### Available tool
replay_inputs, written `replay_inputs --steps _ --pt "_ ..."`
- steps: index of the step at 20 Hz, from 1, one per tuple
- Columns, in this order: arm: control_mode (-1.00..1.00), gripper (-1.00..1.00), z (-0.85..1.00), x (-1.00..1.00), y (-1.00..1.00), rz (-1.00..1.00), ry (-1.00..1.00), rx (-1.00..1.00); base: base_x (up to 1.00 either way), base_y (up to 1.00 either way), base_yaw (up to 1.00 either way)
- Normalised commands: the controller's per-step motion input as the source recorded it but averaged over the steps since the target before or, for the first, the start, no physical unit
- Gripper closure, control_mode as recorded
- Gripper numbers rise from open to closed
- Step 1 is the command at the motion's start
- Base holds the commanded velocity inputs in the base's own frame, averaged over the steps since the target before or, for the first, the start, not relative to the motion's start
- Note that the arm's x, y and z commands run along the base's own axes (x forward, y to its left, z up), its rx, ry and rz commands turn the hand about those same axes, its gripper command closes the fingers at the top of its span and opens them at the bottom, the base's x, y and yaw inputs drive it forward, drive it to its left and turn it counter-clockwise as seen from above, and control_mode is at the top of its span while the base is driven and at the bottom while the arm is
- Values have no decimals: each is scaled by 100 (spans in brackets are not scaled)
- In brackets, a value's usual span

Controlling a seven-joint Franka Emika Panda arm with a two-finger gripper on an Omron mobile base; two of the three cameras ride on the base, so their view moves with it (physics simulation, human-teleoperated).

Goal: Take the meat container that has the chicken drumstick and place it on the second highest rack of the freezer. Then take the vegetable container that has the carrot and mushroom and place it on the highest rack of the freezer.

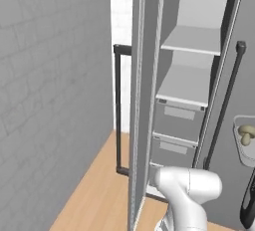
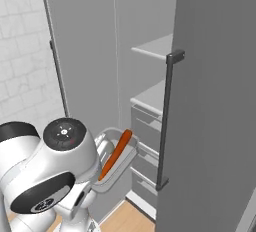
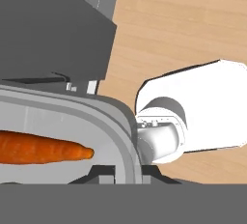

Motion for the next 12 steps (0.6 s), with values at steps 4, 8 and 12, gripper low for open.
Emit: replay_inputs --steps 4,8,12 --pt "100 100 0 0 0 0 0 0 55 -25 -7" --pt "100 100 0 0 0 0 0 0 22 -21 -13" --pt "100 100 0 0 0 0 0 0 12 0 -14"
